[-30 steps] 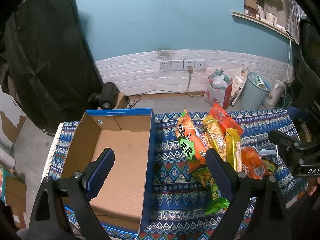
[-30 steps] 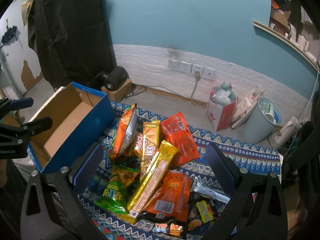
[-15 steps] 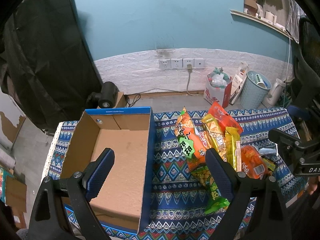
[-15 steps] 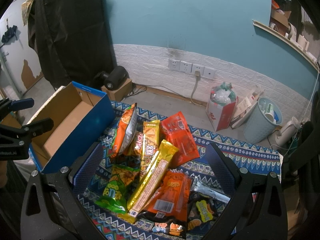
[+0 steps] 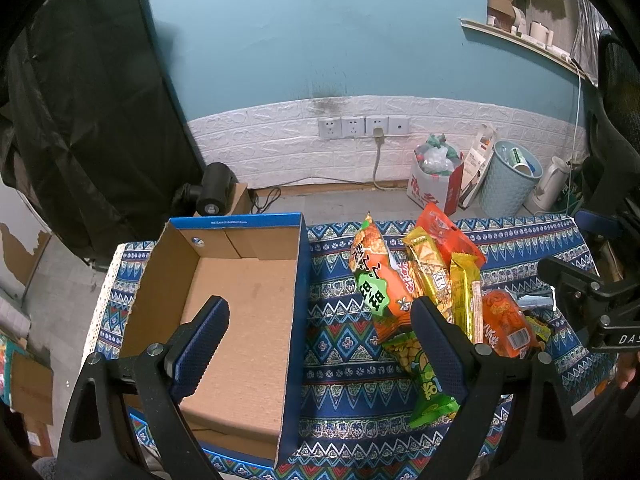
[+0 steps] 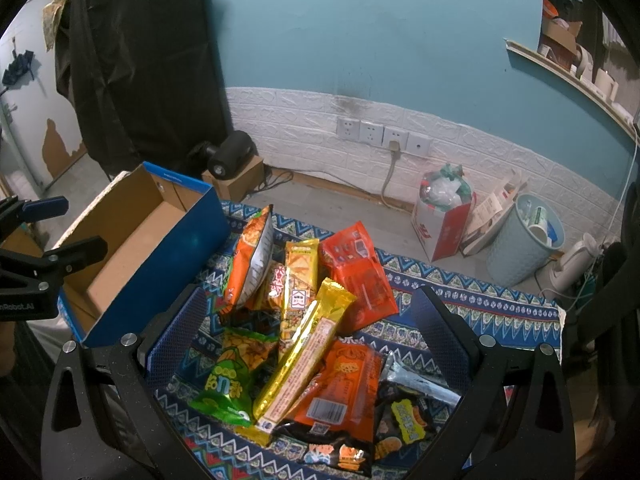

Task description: Organize snacks

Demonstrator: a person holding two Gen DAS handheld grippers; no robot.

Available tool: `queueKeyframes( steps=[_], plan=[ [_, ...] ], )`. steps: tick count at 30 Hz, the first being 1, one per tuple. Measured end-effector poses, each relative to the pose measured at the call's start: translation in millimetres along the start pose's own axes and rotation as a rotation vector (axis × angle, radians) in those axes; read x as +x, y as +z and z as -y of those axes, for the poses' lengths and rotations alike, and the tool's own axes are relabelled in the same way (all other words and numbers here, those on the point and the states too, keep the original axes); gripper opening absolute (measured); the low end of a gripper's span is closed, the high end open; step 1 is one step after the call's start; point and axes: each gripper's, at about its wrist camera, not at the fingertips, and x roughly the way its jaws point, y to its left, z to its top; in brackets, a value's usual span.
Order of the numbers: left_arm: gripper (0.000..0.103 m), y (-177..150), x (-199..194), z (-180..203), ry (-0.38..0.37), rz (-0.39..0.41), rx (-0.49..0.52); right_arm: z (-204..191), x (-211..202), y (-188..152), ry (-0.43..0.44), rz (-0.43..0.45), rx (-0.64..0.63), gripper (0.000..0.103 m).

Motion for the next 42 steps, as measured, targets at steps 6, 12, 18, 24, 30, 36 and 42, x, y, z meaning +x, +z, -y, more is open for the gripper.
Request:
queueKeyframes(
  steps=[6,12,18,24,30,36,42],
  plan=[
    [0.093,0.5,0.4,-0.7,-0.001,0.000,-0.001,-0.2,-0.1,-0.8,-0.001,-0.001,0.000,0.100],
    [0.093,-0.1,0.9,-0.9,-0.003,0.000,-0.001,0.1,0.8,-0.4,-0.001,-0.003,0.000,0.100],
    [0.093,-0.8,1.1,-0.6,-0.006,-0.002,-0.001,0.6,0.7,-0.1,-0.001,-0.004,-0.001,0.100],
    [0.093,-1.4,1.0,-0.5,-0.006,-0.006,0.000,0.9,0.7,-0.3,-0.002,-0.005,-0.001,0.100],
    [0.093,-1.5,1.2,-0.6,-0.006,-0.006,0.000,0.5,0.3,-0.3,-0.002,-0.006,0.000,0.100],
    [0.093,-2.4,2.9,0.1,-0.005,-0.009,0.003,1.0,0.2,2.1,-0.003,-0.007,-0.001,0.100],
    [0.093,-3.3,6.6,1.3,-0.010,-0.019,0.005,-1.8,0.3,1.1,-0.004,-0.009,-0.002,0.100]
  ],
)
